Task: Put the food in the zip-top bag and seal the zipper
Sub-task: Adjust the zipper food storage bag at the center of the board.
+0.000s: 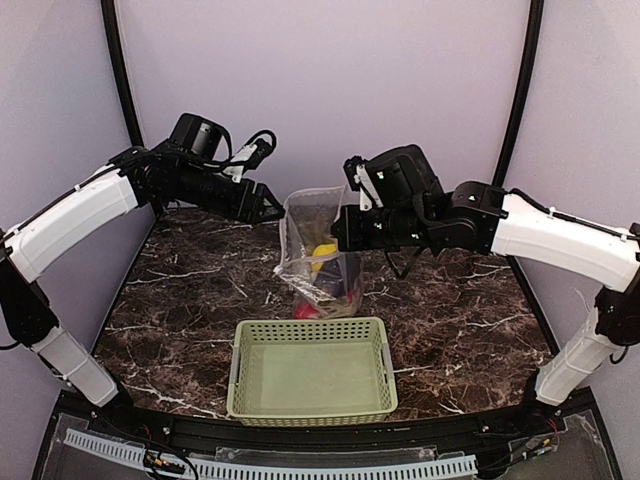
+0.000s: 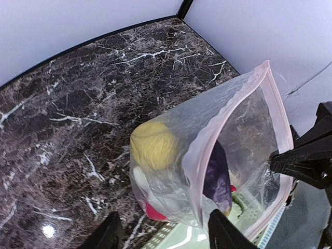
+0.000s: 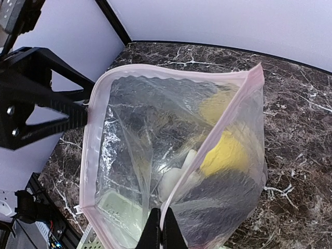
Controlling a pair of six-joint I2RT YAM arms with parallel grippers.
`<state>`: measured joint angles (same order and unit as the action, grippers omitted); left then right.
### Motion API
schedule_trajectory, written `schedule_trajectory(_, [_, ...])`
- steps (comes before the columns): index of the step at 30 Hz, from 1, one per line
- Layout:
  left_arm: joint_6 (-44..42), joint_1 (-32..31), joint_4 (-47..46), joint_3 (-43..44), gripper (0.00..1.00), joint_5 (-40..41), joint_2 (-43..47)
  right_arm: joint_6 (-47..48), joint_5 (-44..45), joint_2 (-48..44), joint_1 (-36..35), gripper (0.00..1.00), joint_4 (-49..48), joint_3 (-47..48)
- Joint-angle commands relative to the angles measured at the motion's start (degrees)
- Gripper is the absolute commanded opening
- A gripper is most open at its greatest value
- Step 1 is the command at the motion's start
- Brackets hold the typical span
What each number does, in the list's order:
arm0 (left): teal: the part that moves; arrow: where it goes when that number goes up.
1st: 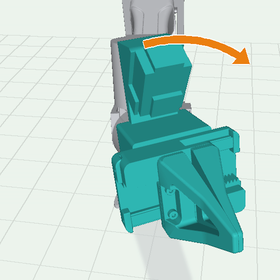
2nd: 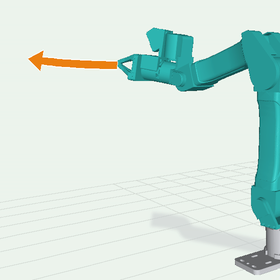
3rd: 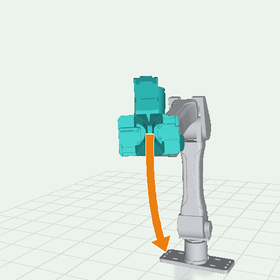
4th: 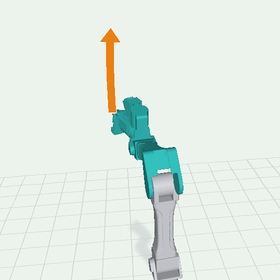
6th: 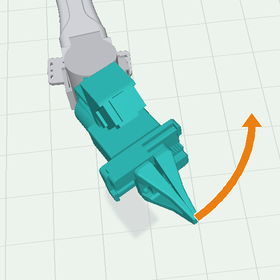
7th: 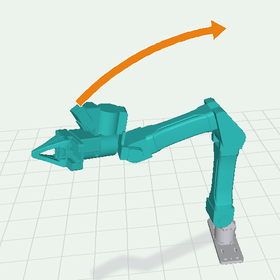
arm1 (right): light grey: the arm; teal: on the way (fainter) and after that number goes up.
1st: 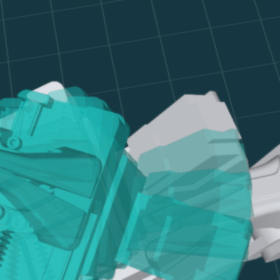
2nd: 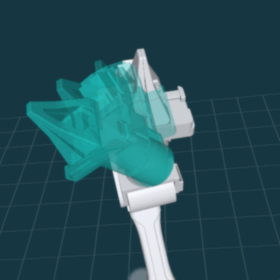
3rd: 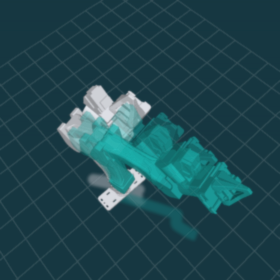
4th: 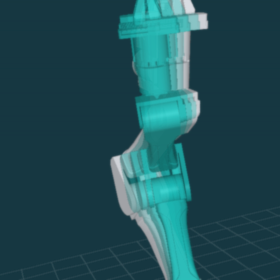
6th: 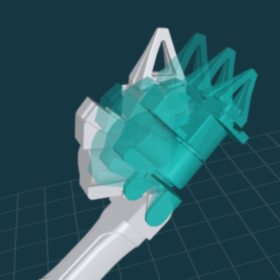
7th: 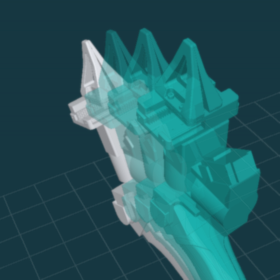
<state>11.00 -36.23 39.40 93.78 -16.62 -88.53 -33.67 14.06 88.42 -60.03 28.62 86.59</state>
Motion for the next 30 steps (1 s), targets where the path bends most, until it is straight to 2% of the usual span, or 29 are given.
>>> schedule_trajectory(1, [-1.5, 0.1, -6.2, -6.4, 0.65, -4.8, 6.7, -2.7, 3.1, -0.4, 0.3, 0.0, -5.2, -0.4])
schedule_trajectory(4, [-1.5, -0.2, -14.6, -13.8, 0.8, -8.0, 12.6, -3.0, 4.2, -0.2, 0.4, 0.0, -5.1, -0.2])
schedule_trajectory(9, [0.5, -2.3, -24.2, -28.5, 0.95, -12.3, 22.8, -3.4, 5.1, 0.2, 0.4, 0.0, -5.1, 0.3])
schedule_trajectory(12, [1.0, -3.6, -25.5, -32.4, 0.97, -11.2, 24.7, -3.3, 5.1, 0.4, 0.4, 0.0, -5.0, 0.7])
schedule_trajectory(17, [-0.4, -7.4, -24.1, -33.1, 0.98, -6.2, 23.8, -3.2, 5.0, 0.6, 0.4, 0.0, -4.9, 1.0])
schedule_trajectory(20, [-1.3, -8.7, -23.2, -32.0, 0.93, -1.4, 21.9, -3.4, 4.8, 0.6, 0.4, 0.0, -4.9, 1.1])
schedule_trajectory(25, [-2.6, -10.3, -22.8, -30.8, 0.74, 3.7, 20.0, -3.5, 4.7, 0.4, 0.4, 0.0, -4.6, 1.0])
schedule_trajectory(30, [-3.1, -11.1, -22.0, -29.9, 0.56, 4.9, 18.0, -3.6, 4.7, 0.3, 0.4, 0.0, -4.6, 0.9])
